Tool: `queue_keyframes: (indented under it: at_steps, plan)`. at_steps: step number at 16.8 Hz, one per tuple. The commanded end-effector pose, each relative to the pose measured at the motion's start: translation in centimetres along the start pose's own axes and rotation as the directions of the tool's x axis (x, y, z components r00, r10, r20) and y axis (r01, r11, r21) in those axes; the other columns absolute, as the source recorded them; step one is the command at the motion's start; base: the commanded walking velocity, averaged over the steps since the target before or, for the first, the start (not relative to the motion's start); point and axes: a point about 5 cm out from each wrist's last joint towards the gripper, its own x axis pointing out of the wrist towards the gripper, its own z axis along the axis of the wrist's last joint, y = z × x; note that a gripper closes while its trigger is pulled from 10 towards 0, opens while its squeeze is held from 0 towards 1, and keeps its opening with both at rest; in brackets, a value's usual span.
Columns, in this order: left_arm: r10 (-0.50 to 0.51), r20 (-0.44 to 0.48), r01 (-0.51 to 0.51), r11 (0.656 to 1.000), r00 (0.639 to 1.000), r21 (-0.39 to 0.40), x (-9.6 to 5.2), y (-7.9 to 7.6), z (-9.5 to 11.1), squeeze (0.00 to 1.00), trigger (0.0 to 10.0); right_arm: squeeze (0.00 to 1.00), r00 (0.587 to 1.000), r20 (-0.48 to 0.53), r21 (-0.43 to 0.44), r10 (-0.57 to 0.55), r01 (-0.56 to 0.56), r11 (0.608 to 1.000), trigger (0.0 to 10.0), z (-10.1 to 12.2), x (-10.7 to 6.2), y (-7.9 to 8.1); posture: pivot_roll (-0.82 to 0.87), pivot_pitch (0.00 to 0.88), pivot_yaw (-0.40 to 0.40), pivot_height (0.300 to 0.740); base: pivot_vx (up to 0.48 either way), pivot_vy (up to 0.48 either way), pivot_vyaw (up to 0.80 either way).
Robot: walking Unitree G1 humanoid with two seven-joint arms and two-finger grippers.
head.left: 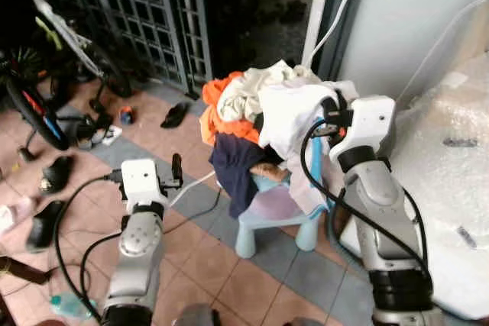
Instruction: Clothes washing
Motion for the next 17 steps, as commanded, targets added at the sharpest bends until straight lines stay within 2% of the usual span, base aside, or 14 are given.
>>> queue_keyframes:
  at_steps: [1, 4, 8, 14, 17]
  plan:
    - [-0.012, 0.025, 0.012, 1.000, 1.000, -0.007, 0.1, 0.0, 0.5, 0.00, 10.0, 0.00, 0.999, 0.035, -0.013, 0.000, 0.000, 1.000, 10.0, 0.8, 0.4, 0.0, -0.07, 0.000, 0.074, 0.740, 0.000, 0.000, -0.80]
    - [-0.028, 0.033, 0.028, 1.000, 0.999, -0.005, 0.2, -0.1, 0.6, 0.00, 10.0, 0.00, 0.999, 0.035, -0.016, -0.004, 0.005, 1.000, 10.0, 0.7, 0.4, -0.1, -0.07, 0.000, 0.081, 0.740, 0.000, -0.336, -0.74]
    - [-0.041, 0.039, 0.041, 0.999, 0.998, -0.003, 0.5, -0.2, 0.9, 0.00, 10.0, 0.00, 0.999, 0.038, -0.023, -0.001, 0.002, 1.000, 10.0, 0.7, 0.6, 0.2, -0.08, 0.000, 0.095, 0.740, 0.000, -0.387, 0.00]
    - [-0.043, 0.056, 0.043, 0.999, 0.998, 0.001, 1.4, -0.3, 1.5, 0.00, 10.0, 0.00, 0.999, 0.034, -0.047, -0.028, 0.030, 0.998, 10.0, 0.4, 0.6, -0.7, -0.08, 0.000, 0.101, 0.740, 0.000, -0.389, 0.00]
    - [-0.047, 0.069, 0.046, 0.999, 0.996, 0.006, 1.3, -0.2, 1.7, 0.00, 10.0, 0.00, 0.998, 0.012, -0.059, -0.065, 0.066, 0.996, 10.0, -0.4, 0.3, -1.4, -0.06, 0.000, 0.092, 0.740, 0.000, -0.389, -0.80]
